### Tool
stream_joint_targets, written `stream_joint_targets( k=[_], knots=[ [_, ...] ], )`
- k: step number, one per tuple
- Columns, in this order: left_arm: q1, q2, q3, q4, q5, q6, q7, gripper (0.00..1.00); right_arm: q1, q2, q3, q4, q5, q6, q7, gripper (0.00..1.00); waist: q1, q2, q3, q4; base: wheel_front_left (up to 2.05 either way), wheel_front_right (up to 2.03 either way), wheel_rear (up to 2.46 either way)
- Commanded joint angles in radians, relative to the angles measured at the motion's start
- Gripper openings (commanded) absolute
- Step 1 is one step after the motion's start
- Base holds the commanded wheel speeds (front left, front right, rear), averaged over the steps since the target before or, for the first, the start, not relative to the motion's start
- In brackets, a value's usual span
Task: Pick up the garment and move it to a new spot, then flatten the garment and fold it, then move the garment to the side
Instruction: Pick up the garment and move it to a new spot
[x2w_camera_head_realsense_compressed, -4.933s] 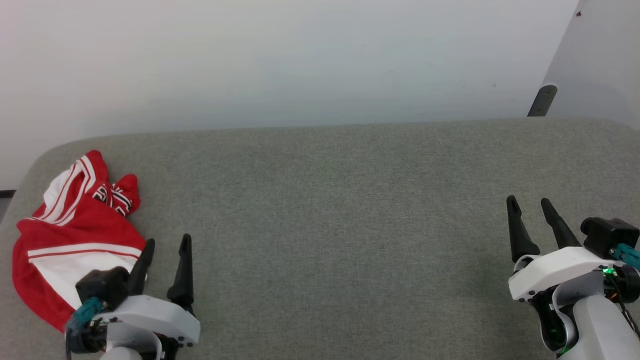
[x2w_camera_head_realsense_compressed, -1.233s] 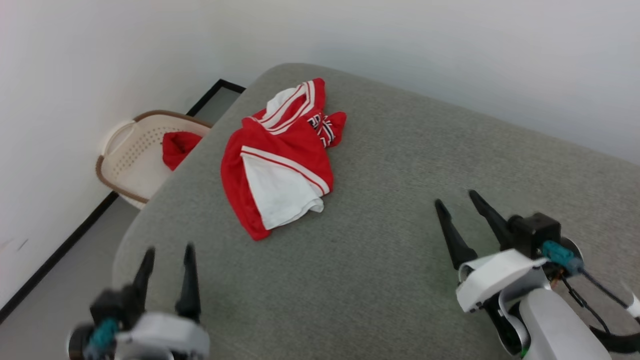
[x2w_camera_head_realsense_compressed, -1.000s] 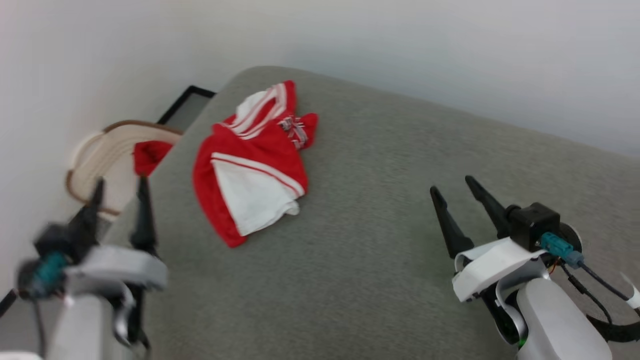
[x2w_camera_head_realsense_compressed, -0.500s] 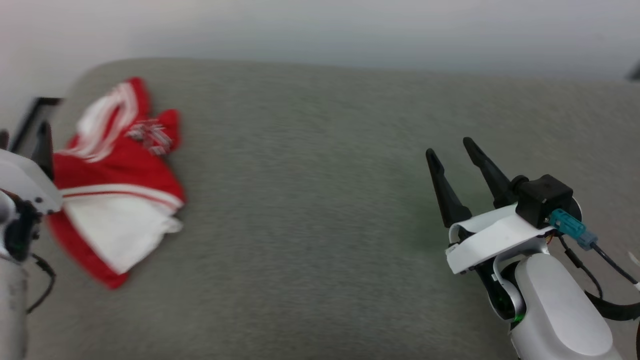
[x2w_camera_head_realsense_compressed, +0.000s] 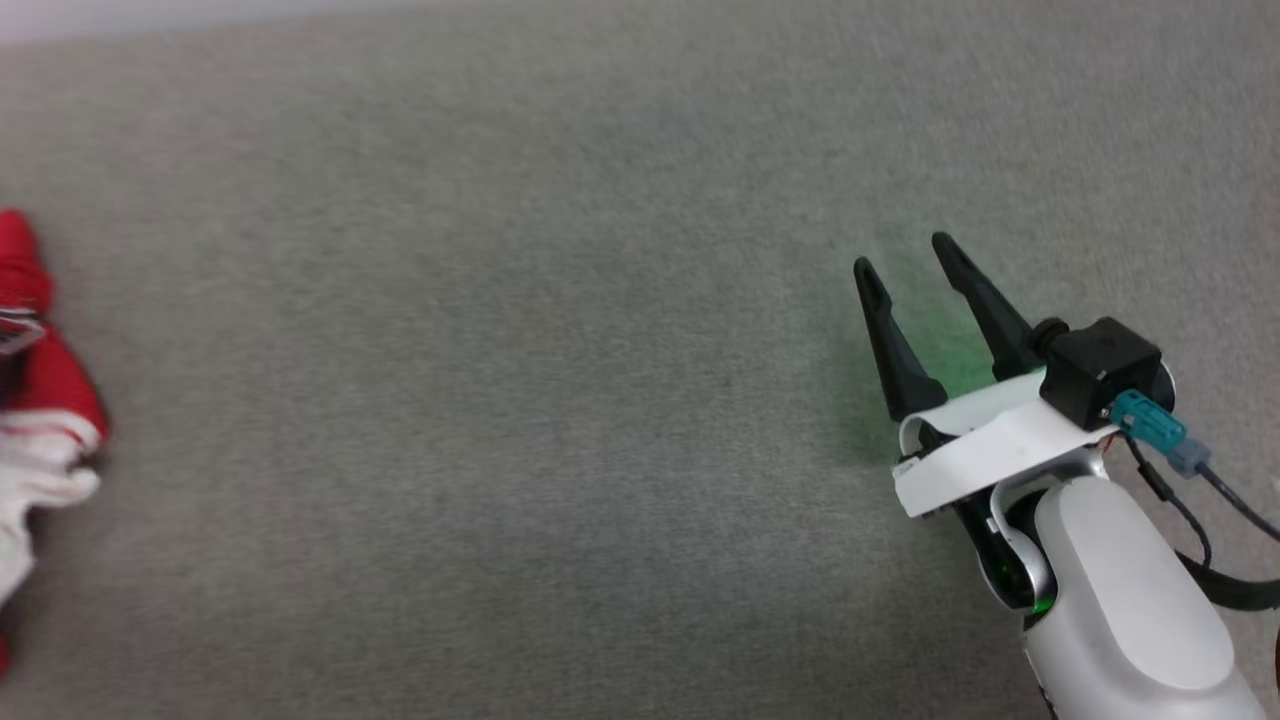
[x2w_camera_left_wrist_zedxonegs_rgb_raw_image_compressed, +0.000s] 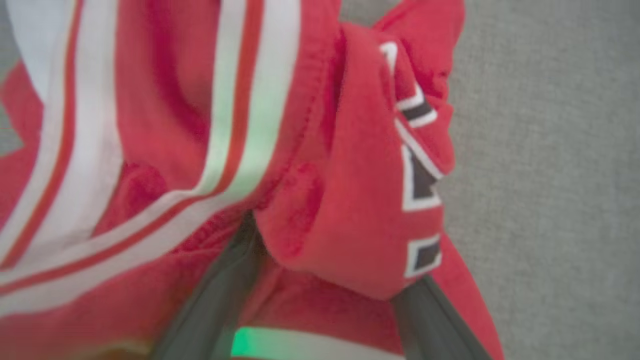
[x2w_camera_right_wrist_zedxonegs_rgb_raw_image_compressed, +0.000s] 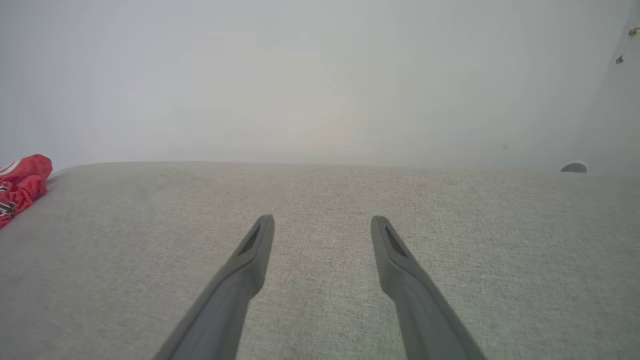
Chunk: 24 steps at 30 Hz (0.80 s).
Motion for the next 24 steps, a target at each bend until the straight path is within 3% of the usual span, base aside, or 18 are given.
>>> stream_joint_targets(
  k=[1, 6, 7, 8, 9, 10, 19, 24],
  knots=[
    [0.007, -0.008, -0.01, 0.041, 0.012, 0.008, -0.009, 1.0, -0.019, 0.0, 0.004, -0.011, -0.002, 0.0, -0.001, 1.0, 0.0, 0.0, 0.105, -0.089, 0.0, 0.0, 0.0],
    [0.009, -0.042, -0.02, 0.124, -0.003, 0.008, -0.031, 1.0, -0.036, -0.006, -0.004, -0.026, -0.004, 0.0, -0.001, 1.0, 0.0, 0.0, 0.126, -0.094, 0.0, 0.0, 0.0],
    [0.012, -0.053, -0.032, 0.133, -0.002, 0.007, -0.03, 0.92, -0.036, -0.004, -0.004, -0.028, -0.007, 0.0, -0.001, 1.0, 0.0, 0.0, 0.127, -0.092, 0.0, 0.0, 0.0],
    [0.011, -0.065, -0.042, 0.137, -0.001, 0.005, -0.038, 0.53, -0.037, -0.002, -0.004, -0.03, -0.007, 0.0, -0.001, 1.0, 0.0, 0.0, 0.126, -0.088, 0.0, 0.0, 0.0],
    [0.008, -0.073, -0.042, 0.143, -0.008, 0.004, -0.052, 0.04, -0.038, 0.0, -0.003, -0.032, -0.009, 0.0, -0.001, 1.0, 0.0, 0.0, 0.122, -0.084, 0.0, 0.0, 0.0],
    [0.004, -0.076, -0.047, 0.145, -0.007, 0.003, -0.067, 0.0, -0.039, 0.001, 0.0, -0.034, -0.01, 0.0, -0.001, 1.0, 0.0, 0.0, 0.118, -0.08, 0.0, 0.0, 0.0],
    [-0.063, -0.11, -0.094, 0.053, -0.062, -0.011, -0.259, 0.0, 0.009, 0.005, -0.007, -0.002, -0.006, 0.0, -0.001, 1.0, 0.0, 0.0, -0.007, -0.019, 0.0, 0.0, 0.0],
    [-0.08, -0.064, -0.171, -0.076, -0.088, 0.003, -0.369, 0.0, 0.051, 0.005, -0.038, 0.01, 0.01, 0.0, -0.001, 1.0, 0.0, 0.0, -0.082, 0.003, 0.0, 0.0, 0.0]
  ],
)
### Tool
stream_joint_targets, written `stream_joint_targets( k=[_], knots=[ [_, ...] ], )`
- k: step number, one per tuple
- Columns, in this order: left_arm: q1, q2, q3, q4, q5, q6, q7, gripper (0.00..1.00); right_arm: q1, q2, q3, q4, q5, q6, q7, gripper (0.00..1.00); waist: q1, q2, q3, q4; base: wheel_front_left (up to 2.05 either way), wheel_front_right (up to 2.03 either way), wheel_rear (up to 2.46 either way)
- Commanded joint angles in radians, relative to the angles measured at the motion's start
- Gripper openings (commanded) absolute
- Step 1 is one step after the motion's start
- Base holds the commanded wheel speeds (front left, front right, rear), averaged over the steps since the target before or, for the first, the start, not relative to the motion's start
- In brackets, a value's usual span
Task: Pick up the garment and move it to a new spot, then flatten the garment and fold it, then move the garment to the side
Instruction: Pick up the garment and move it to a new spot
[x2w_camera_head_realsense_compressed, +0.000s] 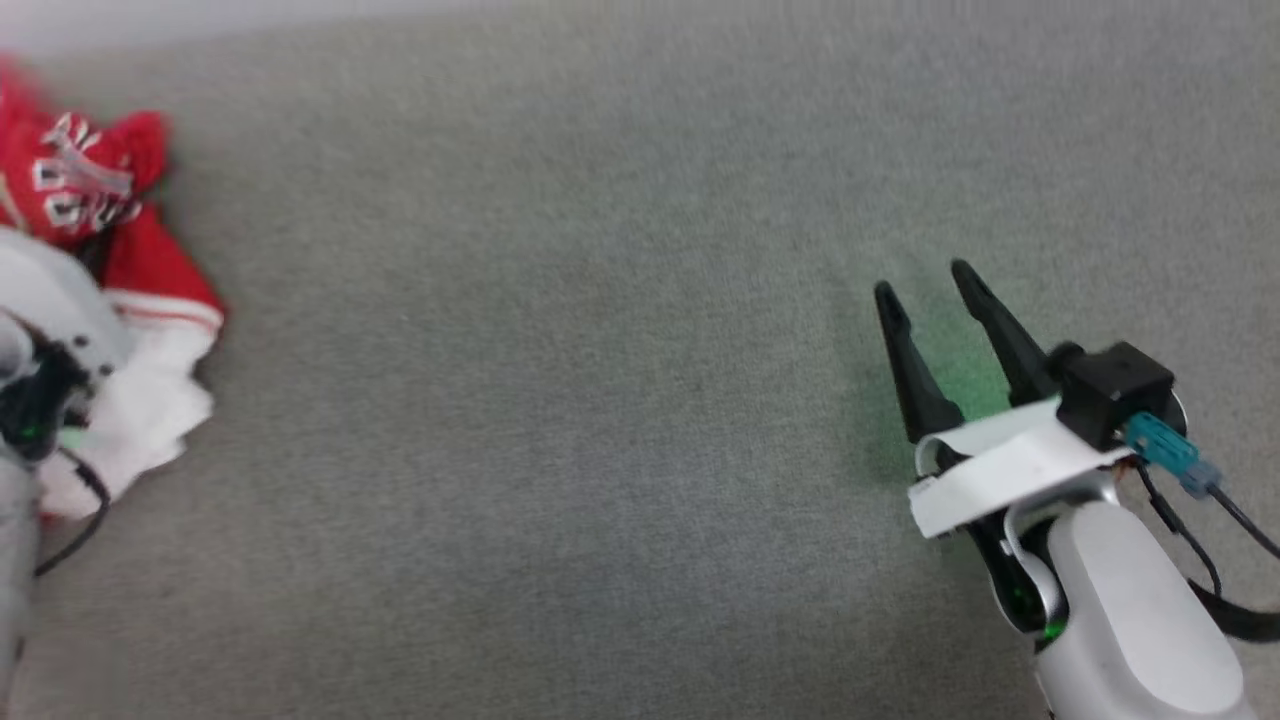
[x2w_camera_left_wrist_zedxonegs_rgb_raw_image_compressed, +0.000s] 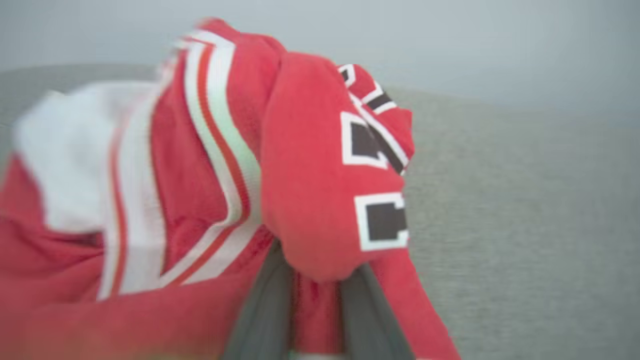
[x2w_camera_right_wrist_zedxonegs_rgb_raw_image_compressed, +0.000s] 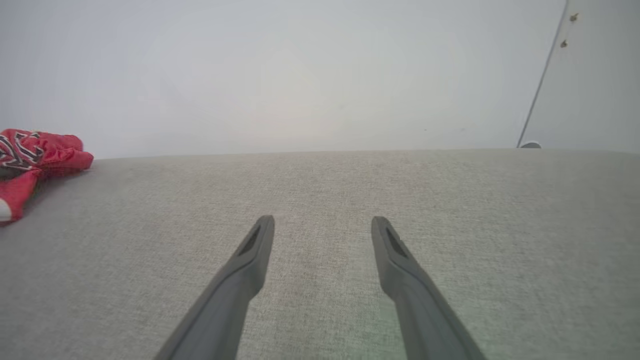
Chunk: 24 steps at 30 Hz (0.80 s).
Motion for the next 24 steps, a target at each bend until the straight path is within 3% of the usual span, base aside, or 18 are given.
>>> stream_joint_targets(
  k=[1, 6, 14, 24],
  knots=[
    [-0.006, 0.004, -0.027, -0.04, -0.018, 0.003, -0.027, 0.0, 0.029, 0.001, -0.021, 0.005, 0.01, 0.0, -0.001, 1.0, 0.0, 0.0, -0.095, 0.052, 0.0, 0.0, 0.0],
    [-0.026, -0.024, -0.167, -0.207, -0.026, 0.002, -0.042, 0.0, 0.069, 0.016, -0.065, 0.005, 0.015, 0.0, -0.001, 1.0, 0.0, 0.0, -0.132, 0.036, 0.0, 0.0, 0.0],
    [-0.1, -0.059, -0.388, -0.5, -0.072, 0.002, 0.022, 0.0, 0.1, 0.045, -0.115, -0.012, 0.024, 0.0, -0.001, 1.0, 0.0, 0.0, -0.131, -0.042, 0.0, 0.0, 0.0],
    [-0.231, -0.169, -0.611, -0.636, -0.215, 0.002, 0.062, 0.0, 0.104, 0.063, -0.174, -0.036, 0.046, 0.0, -0.001, 1.0, 0.0, 0.0, -0.081, -0.154, 0.0, 0.0, 0.0]
  ],
)
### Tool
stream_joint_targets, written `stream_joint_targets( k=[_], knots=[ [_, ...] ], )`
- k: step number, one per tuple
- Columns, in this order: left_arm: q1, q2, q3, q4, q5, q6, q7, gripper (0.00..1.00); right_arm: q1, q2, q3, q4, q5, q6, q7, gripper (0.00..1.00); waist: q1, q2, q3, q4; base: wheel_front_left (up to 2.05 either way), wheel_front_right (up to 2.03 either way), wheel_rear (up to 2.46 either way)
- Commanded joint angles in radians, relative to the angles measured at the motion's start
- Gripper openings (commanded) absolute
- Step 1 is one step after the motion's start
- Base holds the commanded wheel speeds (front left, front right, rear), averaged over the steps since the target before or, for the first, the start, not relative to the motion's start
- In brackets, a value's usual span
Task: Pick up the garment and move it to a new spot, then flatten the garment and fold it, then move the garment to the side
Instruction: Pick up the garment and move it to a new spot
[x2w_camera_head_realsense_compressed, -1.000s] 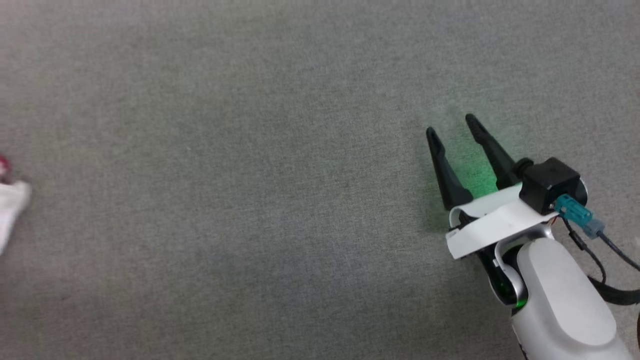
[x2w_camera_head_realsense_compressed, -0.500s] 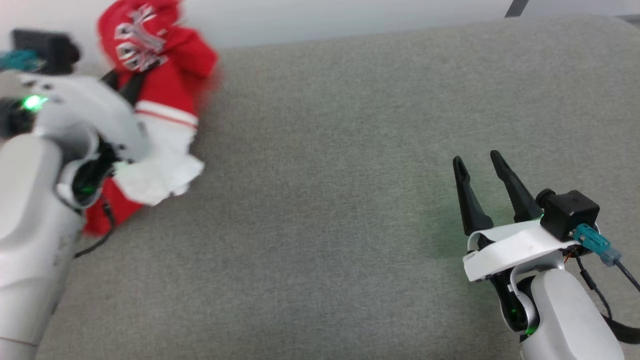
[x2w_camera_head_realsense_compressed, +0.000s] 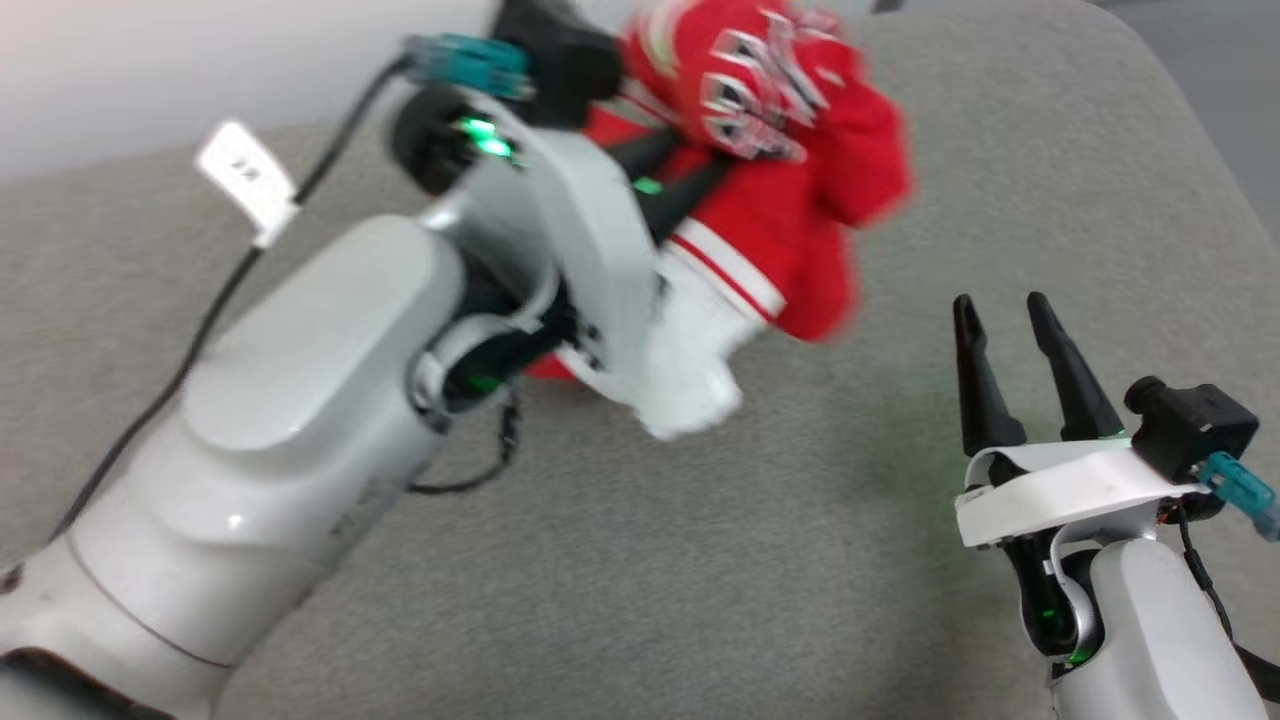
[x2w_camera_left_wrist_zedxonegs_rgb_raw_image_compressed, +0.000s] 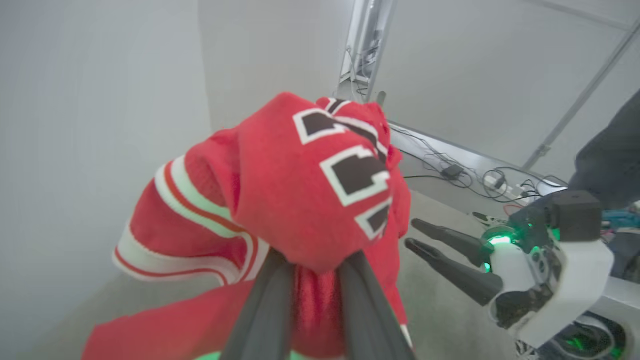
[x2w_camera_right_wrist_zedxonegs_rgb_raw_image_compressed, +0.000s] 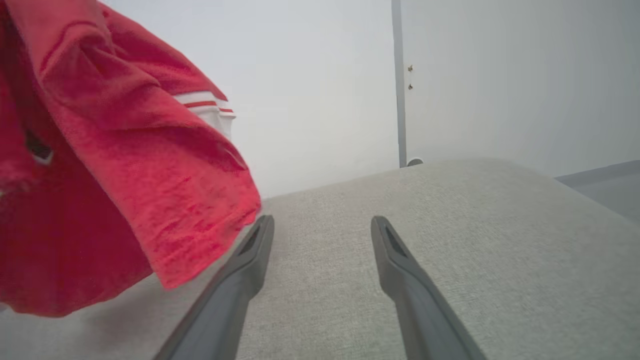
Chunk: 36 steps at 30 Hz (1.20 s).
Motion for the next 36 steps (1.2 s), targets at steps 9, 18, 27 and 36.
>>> stream_joint_targets(
  k=[9, 18, 27, 36],
  knots=[
    [-0.011, 0.089, -0.192, 0.072, -0.197, 0.002, 0.024, 0.0, 0.013, 0.008, -0.036, -0.03, 0.056, 0.0, -0.001, 1.0, 0.0, 0.0, 0.085, -0.137, 0.0, 0.0, 0.0],
    [-0.077, 0.209, -0.4, 0.231, -0.106, 0.002, 0.13, 0.0, 0.014, 0.009, -0.02, -0.041, 0.109, 0.0, -0.001, 1.0, 0.0, 0.0, 0.118, -0.185, 0.0, 0.0, 0.0],
    [0.017, 0.19, -0.434, 0.303, 0.042, 0.002, 0.287, 0.0, -0.011, 0.009, 0.02, -0.048, 0.15, 0.0, -0.001, 1.0, 0.0, 0.0, 0.167, -0.231, 0.0, 0.0, 0.0],
    [0.017, 0.177, -0.436, 0.314, 0.012, 0.003, 0.202, 0.41, -0.003, 0.009, 0.016, -0.032, 0.106, 0.0, -0.001, 1.0, 0.0, 0.0, 0.136, -0.187, 0.0, 0.0, 0.0]
  ],
)
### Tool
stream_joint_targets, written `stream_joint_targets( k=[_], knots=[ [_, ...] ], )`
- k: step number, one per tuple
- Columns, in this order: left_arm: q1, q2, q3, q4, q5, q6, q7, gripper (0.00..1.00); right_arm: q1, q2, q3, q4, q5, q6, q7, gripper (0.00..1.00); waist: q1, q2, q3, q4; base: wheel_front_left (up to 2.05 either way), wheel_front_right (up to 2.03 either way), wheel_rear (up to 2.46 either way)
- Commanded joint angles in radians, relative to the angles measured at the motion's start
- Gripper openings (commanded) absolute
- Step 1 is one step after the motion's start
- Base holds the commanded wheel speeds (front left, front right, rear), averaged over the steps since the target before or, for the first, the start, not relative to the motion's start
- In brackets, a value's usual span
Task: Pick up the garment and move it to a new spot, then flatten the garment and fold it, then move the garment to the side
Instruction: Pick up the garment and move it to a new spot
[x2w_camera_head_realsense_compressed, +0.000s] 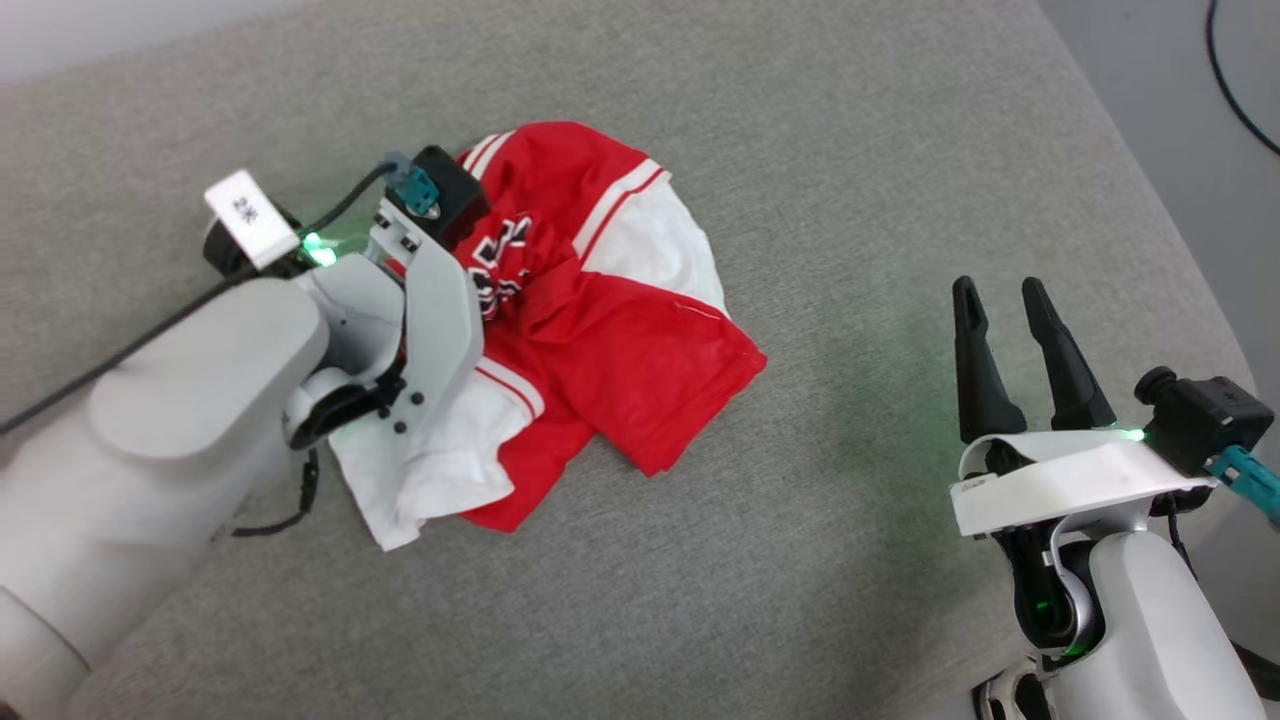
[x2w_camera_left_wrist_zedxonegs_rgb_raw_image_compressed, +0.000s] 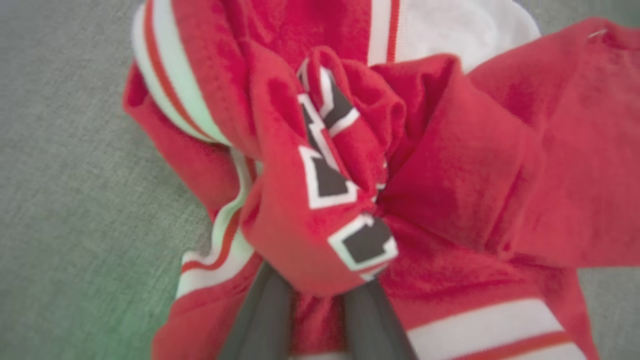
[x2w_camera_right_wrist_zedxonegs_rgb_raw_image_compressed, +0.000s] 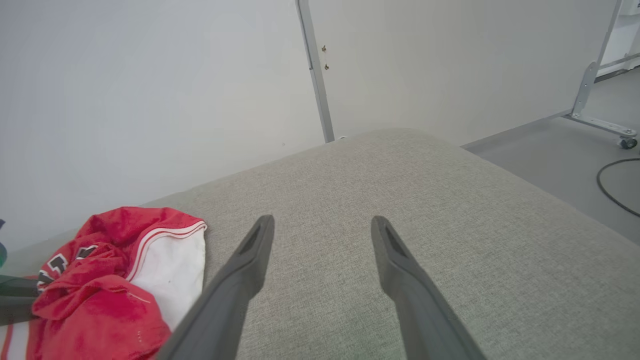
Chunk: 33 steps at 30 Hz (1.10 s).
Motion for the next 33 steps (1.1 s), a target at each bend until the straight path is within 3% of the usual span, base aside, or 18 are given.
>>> stream_joint_targets(
  k=[1, 2, 3, 11, 19, 26, 30, 33],
  knots=[
    [0.077, -0.019, -0.047, 0.036, -0.008, 0.005, -0.005, 0.58, 0.008, 0.002, -0.004, 0.005, -0.019, 0.0, -0.001, 1.0, 0.0, -0.0001, -0.043, 0.048, 0.0, 0.0, 0.0],
    [0.069, -0.022, -0.045, 0.03, -0.015, 0.005, -0.026, 0.91, 0.008, 0.002, -0.003, 0.008, -0.031, 0.0, -0.001, 1.0, 0.0, -0.0001, -0.052, 0.061, 0.0, 0.0, 0.0],
    [0.066, -0.029, -0.043, 0.025, -0.024, 0.004, -0.052, 1.0, 0.01, 0.002, -0.009, 0.011, -0.043, 0.0, -0.001, 1.0, 0.0, -0.0001, -0.068, 0.08, 0.0, 0.0, 0.0],
    [0.045, -0.053, -0.019, 0.001, -0.16, 0.004, -0.3, 1.0, 0.031, -0.019, -0.035, 0.039, -0.139, 0.0, -0.001, 1.0, 0.0, -0.0001, -0.182, 0.244, 0.0, 0.0, 0.0],
    [0.193, -0.051, 0.028, 0.036, -0.319, 0.004, -0.562, 1.0, 0.075, -0.081, -0.065, 0.073, -0.151, 0.0, -0.001, 1.0, 0.0, -0.0001, -0.279, 0.394, 0.0, 0.0, 0.0],
    [0.353, -0.065, 0.07, 0.127, -0.314, 0.004, -0.684, 1.0, 0.132, -0.126, -0.091, 0.093, -0.142, 0.0, -0.001, 1.0, 0.0, -0.0001, -0.328, 0.497, 0.0, 0.0, 0.0],
    [0.46, -0.062, 0.238, 0.139, -0.235, 0.028, -0.687, 1.0, 0.162, -0.138, -0.108, 0.096, -0.139, 0.0, -0.001, 1.0, 0.0, -0.0001, -0.349, 0.533, 0.0, 0.0, 0.0],
    [0.582, -0.062, 0.431, 0.1, -0.148, 0.049, -0.686, 1.0, 0.181, -0.145, -0.118, 0.094, -0.137, 0.0, -0.001, 1.0, 0.0, -0.0001, -0.36, 0.543, 0.0, 0.0, 0.0]
  ],
)
